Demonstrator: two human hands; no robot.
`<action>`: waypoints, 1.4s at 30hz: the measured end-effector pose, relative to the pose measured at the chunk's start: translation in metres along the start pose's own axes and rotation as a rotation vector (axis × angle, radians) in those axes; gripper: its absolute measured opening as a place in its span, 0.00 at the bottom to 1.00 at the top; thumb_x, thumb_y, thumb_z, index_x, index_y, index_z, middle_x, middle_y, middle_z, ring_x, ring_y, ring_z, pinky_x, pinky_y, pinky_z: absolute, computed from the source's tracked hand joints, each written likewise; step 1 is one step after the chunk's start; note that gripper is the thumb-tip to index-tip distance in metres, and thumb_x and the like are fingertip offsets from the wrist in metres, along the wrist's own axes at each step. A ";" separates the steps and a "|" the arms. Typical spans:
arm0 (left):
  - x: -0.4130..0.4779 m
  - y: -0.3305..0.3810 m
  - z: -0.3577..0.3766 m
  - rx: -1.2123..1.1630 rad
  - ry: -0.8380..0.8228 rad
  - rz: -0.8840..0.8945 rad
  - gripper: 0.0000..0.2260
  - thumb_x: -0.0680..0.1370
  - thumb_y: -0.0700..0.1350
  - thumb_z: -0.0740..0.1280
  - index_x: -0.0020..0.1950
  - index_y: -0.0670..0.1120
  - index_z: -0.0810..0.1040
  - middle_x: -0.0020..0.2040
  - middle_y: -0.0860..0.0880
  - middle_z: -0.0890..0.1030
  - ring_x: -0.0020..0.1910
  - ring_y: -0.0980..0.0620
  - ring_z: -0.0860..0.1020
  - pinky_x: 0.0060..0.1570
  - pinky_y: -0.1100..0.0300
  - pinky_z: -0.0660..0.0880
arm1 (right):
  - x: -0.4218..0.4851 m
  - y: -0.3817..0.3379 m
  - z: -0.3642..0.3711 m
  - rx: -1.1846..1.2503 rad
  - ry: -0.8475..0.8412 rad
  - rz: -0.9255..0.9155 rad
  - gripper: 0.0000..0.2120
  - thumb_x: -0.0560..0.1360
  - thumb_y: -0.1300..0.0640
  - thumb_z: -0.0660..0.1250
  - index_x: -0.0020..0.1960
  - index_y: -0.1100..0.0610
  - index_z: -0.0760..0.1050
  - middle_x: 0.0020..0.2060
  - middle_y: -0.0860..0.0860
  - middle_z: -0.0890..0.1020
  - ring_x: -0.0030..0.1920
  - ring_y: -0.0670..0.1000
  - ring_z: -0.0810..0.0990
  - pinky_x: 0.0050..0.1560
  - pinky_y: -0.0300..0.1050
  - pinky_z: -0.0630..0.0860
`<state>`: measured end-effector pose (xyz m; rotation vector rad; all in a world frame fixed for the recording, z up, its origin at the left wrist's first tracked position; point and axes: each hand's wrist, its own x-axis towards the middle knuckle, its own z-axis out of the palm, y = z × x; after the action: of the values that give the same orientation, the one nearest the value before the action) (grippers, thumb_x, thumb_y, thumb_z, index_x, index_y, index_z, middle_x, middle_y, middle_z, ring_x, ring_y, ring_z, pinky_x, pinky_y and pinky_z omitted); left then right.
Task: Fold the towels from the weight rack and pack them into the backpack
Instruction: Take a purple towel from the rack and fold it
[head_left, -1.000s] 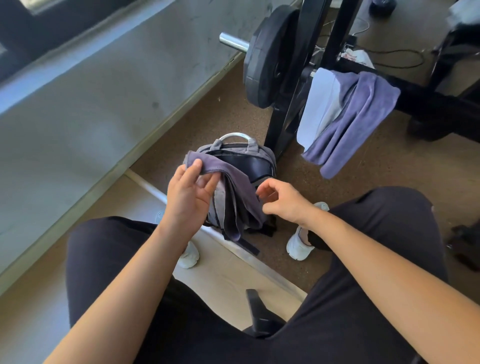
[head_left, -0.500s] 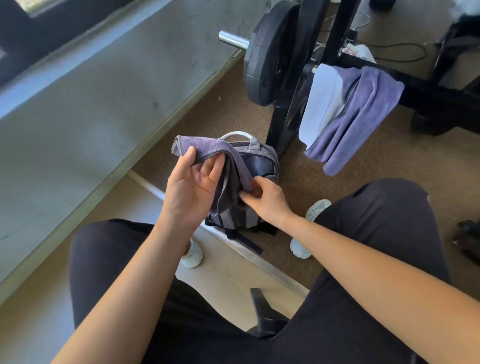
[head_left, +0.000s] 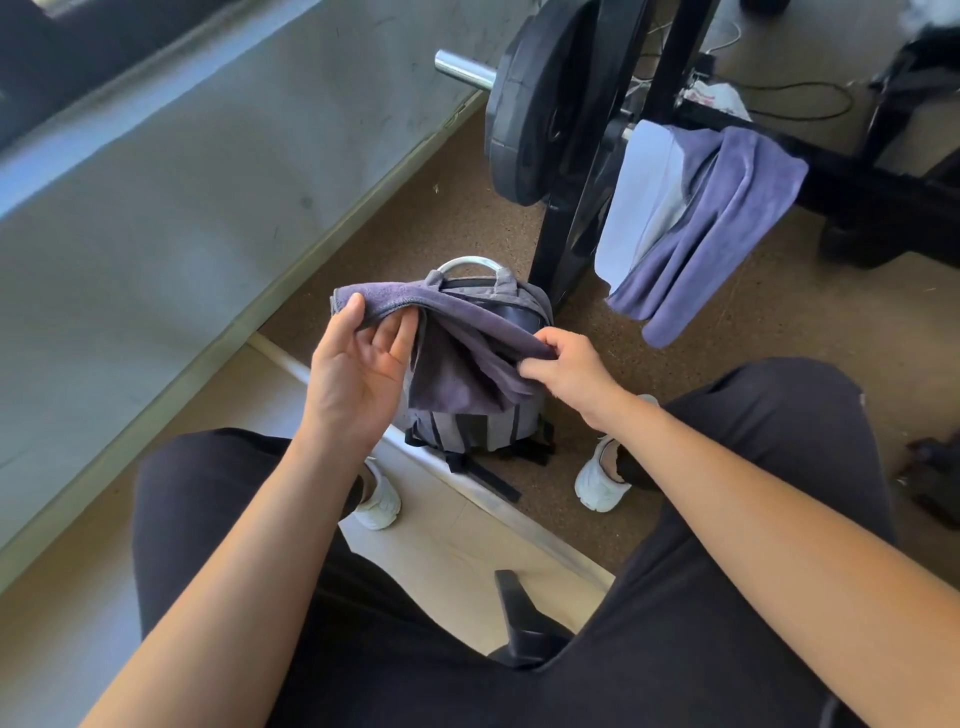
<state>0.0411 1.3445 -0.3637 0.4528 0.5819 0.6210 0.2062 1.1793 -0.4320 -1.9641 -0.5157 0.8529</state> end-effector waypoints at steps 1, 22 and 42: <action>0.000 0.000 -0.001 0.003 0.005 0.002 0.07 0.84 0.42 0.62 0.53 0.40 0.76 0.43 0.44 0.84 0.46 0.50 0.85 0.57 0.56 0.81 | -0.001 0.001 0.000 -0.043 0.023 -0.029 0.06 0.74 0.61 0.70 0.50 0.62 0.78 0.41 0.58 0.81 0.40 0.49 0.77 0.41 0.45 0.74; 0.014 0.012 -0.022 -0.082 0.166 0.071 0.04 0.84 0.40 0.63 0.54 0.39 0.76 0.42 0.43 0.86 0.46 0.48 0.86 0.57 0.54 0.82 | 0.001 0.006 -0.021 0.669 -0.198 0.369 0.12 0.83 0.65 0.61 0.64 0.58 0.76 0.40 0.50 0.74 0.29 0.42 0.68 0.24 0.30 0.64; 0.022 0.009 -0.035 -0.034 0.174 0.082 0.04 0.83 0.39 0.64 0.56 0.39 0.74 0.44 0.44 0.86 0.46 0.48 0.86 0.53 0.55 0.82 | -0.001 0.008 -0.013 0.264 -0.134 0.201 0.06 0.76 0.68 0.65 0.50 0.61 0.78 0.35 0.56 0.79 0.28 0.49 0.75 0.25 0.38 0.68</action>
<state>0.0298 1.3732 -0.3928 0.3947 0.7193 0.7524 0.2149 1.1670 -0.4339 -1.7427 -0.2676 1.1250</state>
